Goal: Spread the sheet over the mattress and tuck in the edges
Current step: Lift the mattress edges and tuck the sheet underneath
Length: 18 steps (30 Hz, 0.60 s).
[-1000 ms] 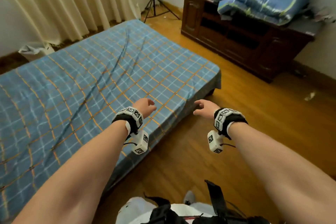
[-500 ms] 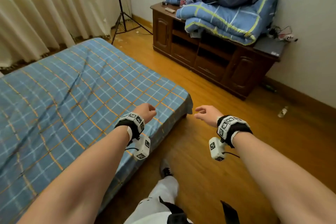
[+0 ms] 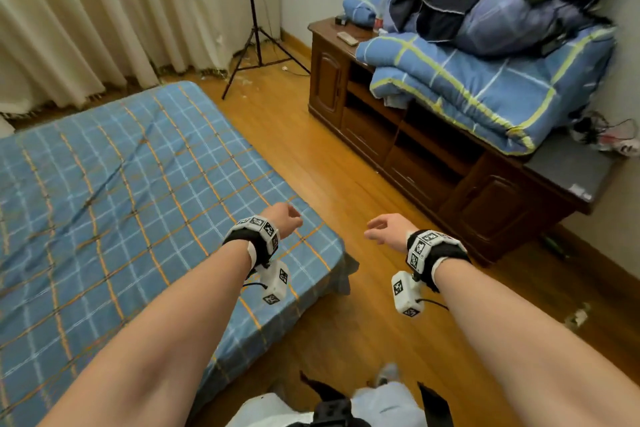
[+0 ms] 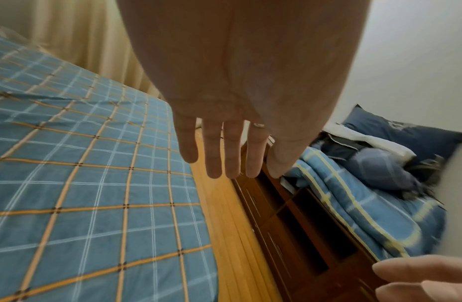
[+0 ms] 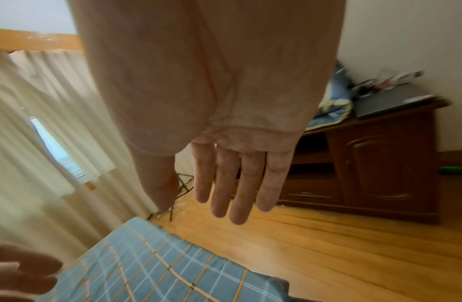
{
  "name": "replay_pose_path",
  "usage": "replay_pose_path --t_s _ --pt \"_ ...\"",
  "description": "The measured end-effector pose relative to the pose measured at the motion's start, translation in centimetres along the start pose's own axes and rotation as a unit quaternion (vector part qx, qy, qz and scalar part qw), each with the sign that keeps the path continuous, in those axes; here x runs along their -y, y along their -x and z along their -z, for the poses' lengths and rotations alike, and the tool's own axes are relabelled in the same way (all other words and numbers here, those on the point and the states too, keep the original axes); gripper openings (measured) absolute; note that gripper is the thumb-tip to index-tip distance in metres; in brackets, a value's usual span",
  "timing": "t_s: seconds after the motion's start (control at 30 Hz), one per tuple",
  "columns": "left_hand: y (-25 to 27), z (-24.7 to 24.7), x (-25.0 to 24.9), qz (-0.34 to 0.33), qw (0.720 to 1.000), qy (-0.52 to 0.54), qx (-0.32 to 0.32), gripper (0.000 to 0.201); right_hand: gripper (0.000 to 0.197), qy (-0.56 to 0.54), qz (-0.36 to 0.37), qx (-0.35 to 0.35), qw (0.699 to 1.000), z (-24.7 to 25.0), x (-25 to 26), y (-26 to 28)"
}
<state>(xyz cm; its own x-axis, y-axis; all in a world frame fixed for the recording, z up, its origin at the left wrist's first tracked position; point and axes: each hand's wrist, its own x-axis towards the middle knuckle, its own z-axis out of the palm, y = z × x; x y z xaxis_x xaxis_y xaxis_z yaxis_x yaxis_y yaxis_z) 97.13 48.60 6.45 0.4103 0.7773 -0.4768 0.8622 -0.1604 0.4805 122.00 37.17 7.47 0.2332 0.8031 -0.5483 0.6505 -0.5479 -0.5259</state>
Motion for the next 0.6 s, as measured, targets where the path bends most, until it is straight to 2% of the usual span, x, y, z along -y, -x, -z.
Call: replay_pose_path --t_s 0.1,0.2,0.27,0.37,0.47,0.53,0.6 --pt "-4.0 0.7 -0.9 0.075 0.995 0.039 -0.056 0.033 0.044 0.063 0.056 0.058 0.995 2.9 1.9 -8.7" --pt "-6.3 0.1 -2.1 0.160 0.972 0.101 -0.136 0.030 0.043 0.112 0.133 0.101 0.980 4.7 4.2 -16.3" --pt "-6.3 -1.9 -3.3 0.226 0.945 0.145 -0.185 0.031 0.042 0.148 0.174 0.135 0.964 5.3 4.9 -19.8" --pt "-5.2 -5.3 -6.0 0.312 0.901 0.196 -0.227 0.031 0.045 0.226 0.235 0.197 0.925 6.0 4.8 -22.9" --pt "-3.2 -8.1 -8.2 0.377 0.842 0.270 -0.275 0.029 0.052 0.286 0.275 0.235 0.887 5.0 4.1 -26.3" --pt "-2.0 -9.9 -9.1 0.417 0.801 0.306 -0.303 0.028 0.051 0.297 0.287 0.263 0.872 4.2 3.9 -27.7" --pt "-1.2 -11.8 -9.4 0.440 0.768 0.341 -0.317 0.027 0.051 0.308 0.294 0.283 0.860 4.6 4.3 -25.6"
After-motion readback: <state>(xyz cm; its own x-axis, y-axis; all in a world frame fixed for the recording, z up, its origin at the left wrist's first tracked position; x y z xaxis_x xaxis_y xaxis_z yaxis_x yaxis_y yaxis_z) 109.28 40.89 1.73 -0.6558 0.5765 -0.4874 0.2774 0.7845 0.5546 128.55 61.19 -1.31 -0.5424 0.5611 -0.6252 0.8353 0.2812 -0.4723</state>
